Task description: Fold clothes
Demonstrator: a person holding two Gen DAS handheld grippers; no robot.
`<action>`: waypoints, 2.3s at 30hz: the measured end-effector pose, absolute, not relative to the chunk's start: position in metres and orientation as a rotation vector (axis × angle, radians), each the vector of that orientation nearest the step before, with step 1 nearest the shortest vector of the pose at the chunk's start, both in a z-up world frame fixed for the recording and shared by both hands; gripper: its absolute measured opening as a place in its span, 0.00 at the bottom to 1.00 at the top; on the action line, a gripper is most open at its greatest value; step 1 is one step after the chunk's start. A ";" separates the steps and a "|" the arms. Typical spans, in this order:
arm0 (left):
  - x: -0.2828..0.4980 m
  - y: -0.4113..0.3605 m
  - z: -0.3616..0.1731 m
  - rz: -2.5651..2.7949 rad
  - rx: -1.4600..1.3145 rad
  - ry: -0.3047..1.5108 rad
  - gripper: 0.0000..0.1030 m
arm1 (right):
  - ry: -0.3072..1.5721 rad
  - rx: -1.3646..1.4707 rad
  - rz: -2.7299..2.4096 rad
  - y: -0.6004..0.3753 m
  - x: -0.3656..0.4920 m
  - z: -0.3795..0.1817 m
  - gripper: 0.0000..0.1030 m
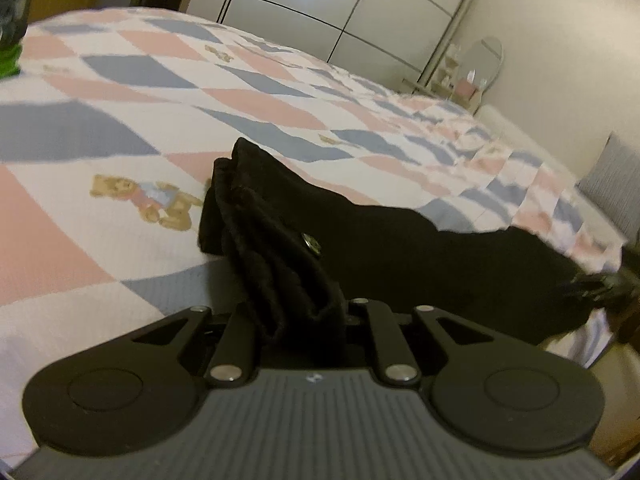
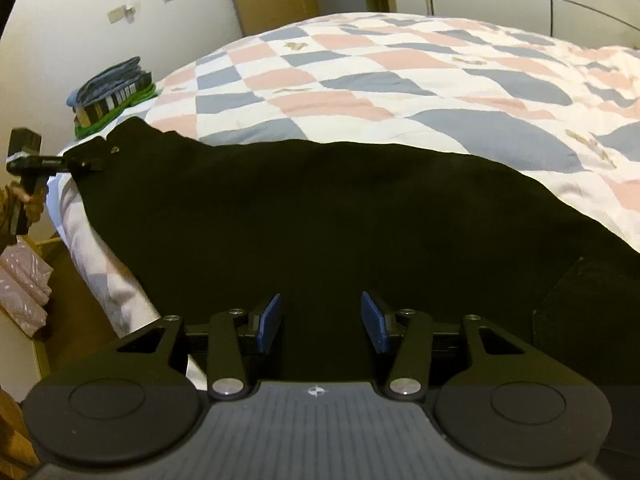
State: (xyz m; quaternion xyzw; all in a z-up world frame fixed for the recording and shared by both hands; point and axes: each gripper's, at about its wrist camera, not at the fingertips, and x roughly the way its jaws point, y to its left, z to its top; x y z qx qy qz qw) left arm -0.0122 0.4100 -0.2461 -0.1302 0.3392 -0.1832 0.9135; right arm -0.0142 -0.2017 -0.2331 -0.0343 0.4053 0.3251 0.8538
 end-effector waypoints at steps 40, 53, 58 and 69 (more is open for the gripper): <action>-0.033 0.248 -0.131 -0.307 0.092 0.502 0.06 | 0.793 0.007 0.617 -0.243 -0.041 -0.223 0.47; -0.024 -0.035 -0.220 -0.537 0.384 0.676 0.18 | 0.763 0.254 0.488 -0.303 -0.064 -0.210 0.49; -0.053 -0.035 -0.221 -0.590 0.391 0.643 0.36 | 0.756 0.424 0.439 -0.316 -0.076 -0.210 0.62; -0.073 0.082 -0.171 -0.605 0.104 0.594 0.34 | 0.805 0.801 0.505 -0.284 -0.072 -0.224 0.67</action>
